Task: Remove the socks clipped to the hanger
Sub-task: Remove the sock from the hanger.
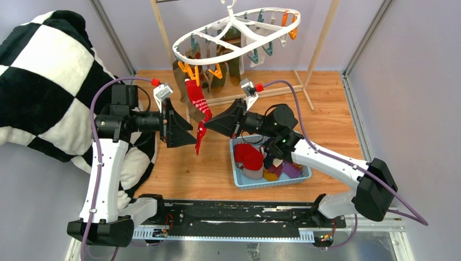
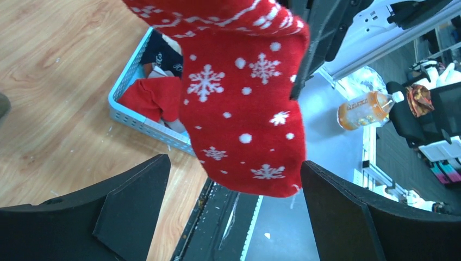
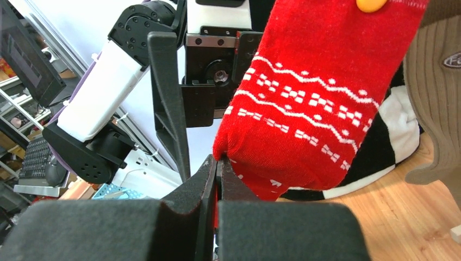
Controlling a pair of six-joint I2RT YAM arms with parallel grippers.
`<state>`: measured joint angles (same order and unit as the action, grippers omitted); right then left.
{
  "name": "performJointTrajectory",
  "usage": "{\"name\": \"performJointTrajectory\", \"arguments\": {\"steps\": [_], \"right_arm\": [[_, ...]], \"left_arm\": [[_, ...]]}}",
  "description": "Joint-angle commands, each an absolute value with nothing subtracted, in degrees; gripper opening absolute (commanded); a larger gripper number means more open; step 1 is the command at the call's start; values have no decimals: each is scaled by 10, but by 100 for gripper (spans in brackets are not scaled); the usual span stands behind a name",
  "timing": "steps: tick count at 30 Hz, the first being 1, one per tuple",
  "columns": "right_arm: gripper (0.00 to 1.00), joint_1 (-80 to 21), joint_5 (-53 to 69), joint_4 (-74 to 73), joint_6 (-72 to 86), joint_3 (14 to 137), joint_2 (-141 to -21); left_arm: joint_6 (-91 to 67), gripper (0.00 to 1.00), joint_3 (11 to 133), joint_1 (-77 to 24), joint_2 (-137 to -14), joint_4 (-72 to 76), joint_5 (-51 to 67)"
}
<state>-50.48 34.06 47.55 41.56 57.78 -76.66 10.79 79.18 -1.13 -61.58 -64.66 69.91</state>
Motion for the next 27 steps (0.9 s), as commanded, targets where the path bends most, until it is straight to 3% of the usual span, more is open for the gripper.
{"name": "performJointTrajectory", "arguments": {"steps": [1,11,15,18,21,24,27], "right_arm": [[0,-512,318,485,427,572,-769],[0,-576,164,254,337,674,-791],[0,-585,162,264,358,681,-797],[2,-589,171,267,377,694,-810],[14,-591,184,270,399,703,-823],[34,-586,183,273,417,695,-818],[55,-565,177,282,439,672,-797]], "left_arm": [[122,96,805,-22,-616,-654,709],[180,97,795,-28,-595,-654,618],[203,99,792,-34,-593,-654,601],[214,94,786,-36,-598,-654,589],[212,76,786,-37,-605,-654,579],[209,39,785,-37,-606,-654,578],[209,17,781,-37,-597,-654,577]]}}
